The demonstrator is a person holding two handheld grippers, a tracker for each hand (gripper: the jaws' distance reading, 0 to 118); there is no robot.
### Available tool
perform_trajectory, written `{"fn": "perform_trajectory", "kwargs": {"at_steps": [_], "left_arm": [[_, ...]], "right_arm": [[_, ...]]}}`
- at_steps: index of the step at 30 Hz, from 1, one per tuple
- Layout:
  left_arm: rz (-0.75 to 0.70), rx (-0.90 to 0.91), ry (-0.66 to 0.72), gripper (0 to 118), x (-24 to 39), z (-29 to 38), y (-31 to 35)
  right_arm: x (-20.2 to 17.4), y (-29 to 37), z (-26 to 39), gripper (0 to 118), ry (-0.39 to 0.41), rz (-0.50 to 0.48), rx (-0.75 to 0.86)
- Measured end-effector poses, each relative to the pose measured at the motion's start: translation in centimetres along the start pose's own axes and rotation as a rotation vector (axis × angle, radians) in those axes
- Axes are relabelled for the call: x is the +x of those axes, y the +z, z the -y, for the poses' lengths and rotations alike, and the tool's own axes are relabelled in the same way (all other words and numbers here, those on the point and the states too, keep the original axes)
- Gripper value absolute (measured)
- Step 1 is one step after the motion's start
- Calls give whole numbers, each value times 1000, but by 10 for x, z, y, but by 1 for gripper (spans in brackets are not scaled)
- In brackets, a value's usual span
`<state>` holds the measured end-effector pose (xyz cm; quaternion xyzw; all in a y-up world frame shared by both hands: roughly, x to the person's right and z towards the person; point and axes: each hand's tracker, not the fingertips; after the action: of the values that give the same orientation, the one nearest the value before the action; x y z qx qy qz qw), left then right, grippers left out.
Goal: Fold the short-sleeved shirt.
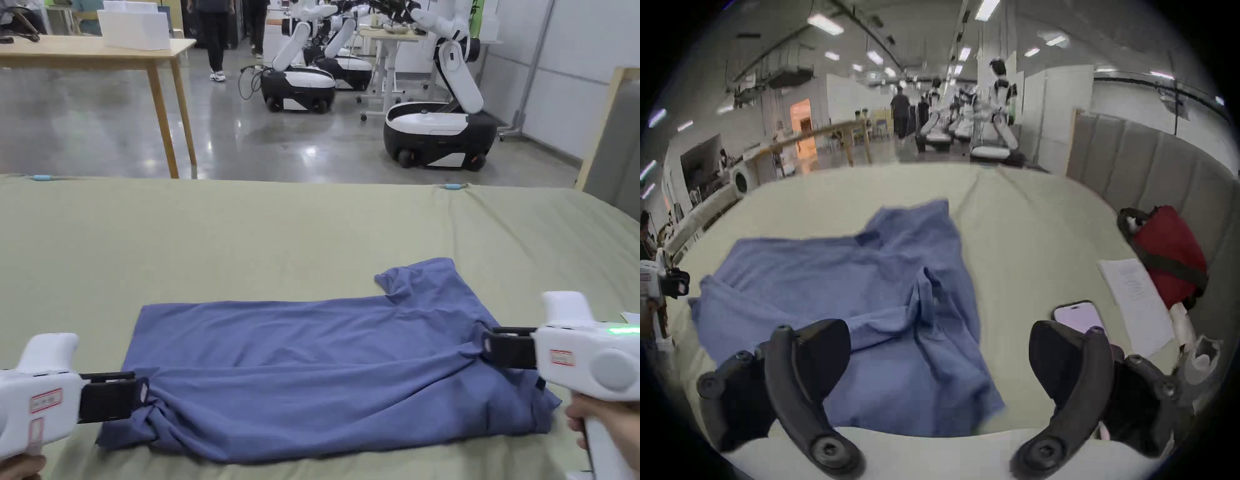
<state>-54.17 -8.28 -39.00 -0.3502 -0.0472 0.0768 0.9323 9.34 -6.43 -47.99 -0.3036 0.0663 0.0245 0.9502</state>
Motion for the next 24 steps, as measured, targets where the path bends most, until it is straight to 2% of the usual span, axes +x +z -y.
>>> {"fn": "perform_trajectory", "kwargs": {"at_steps": [2, 3, 4, 5, 6, 7, 9, 12, 14, 17, 18, 19, 20, 21, 22, 23, 24], "left_arm": [[5, 69, -9, 110, -5, 11, 41], [3, 88, -14, 104, 2, 28, 57], [3, 89, -12, 85, 2, 41, 76], [7, 134, -3, 60, 3, 58, 97], [22, 168, 5, 27, 3, 74, 114], [34, 185, 18, 1, 5, 86, 129], [0, 175, 40, 0, 8, 115, 150], [36, 139, 51, 0, 0, 132, 156], [-12, 133, 16, 0, 2, 124, 149], [-4, 177, 3, 0, 12, 96, 133], [5, 168, 8, 9, 13, 85, 121], [0, 126, 15, 46, 13, 73, 106], [-9, 92, 16, 93, 14, 64, 91], [-15, 9, 12, 118, 14, 56, 70], [1, 72, 54, 114, 11, 59, 61], [7, 31, 16, 114, 0, 47, 40], [-30, -25, 45, 114, -3, 46, 26]], "right_arm": [[-2, 43, 15, 111, 5, 9, 42], [-1, 70, 25, 107, 7, 6, 54], [0, 96, 36, 92, 8, -7, 71], [-14, 128, 44, 72, 5, -23, 109], [-18, 152, 56, 40, 5, -33, 122], [-20, 171, 67, 1, 10, -50, 126], [-25, 192, 85, 1, 5, -54, 108], [-34, 210, 97, 1, 0, -74, 76], [-40, 215, 98, 1, 14, -71, 90], [-43, 218, 91, 1, 25, -85, 103], [-44, 219, 89, 1, 28, -85, 112], [-46, 220, 86, 1, 27, -88, 114], [-47, 221, 85, 1, 27, -94, 113], [-51, 223, 87, 1, 28, -97, 115], [-53, 225, 88, 1, 26, -103, 116], [-54, 227, 90, 1, 28, -117, 115], [-56, 229, 92, 1, 30, -124, 113]]}}
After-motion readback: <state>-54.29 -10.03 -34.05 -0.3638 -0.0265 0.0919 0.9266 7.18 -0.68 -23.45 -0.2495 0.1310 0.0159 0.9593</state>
